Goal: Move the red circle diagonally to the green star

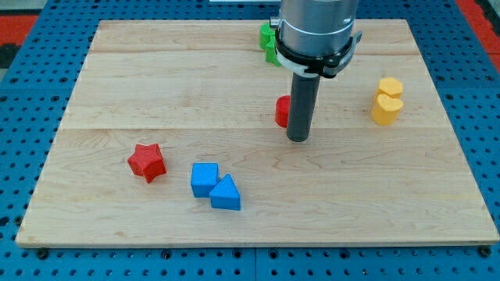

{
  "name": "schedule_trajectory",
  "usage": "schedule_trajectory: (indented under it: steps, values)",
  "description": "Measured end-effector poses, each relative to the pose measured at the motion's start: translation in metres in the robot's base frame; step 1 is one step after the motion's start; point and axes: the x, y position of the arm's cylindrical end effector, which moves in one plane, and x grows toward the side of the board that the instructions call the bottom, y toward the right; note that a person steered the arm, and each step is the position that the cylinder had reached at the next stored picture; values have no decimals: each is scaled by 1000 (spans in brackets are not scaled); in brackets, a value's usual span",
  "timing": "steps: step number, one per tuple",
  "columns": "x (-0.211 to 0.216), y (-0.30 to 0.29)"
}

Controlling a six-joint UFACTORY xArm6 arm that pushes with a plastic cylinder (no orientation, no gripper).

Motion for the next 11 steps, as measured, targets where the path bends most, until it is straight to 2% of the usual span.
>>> schedule_trajectory:
  steps: [1,2,3,4,5,6,7,11]
  values:
    - [-12,-32]
    - [-14,-39]
    - [-25,-103]
    - [-64,-29]
    - [-58,12]
    - [-28,45]
    - [-1,58]
    - [39,70]
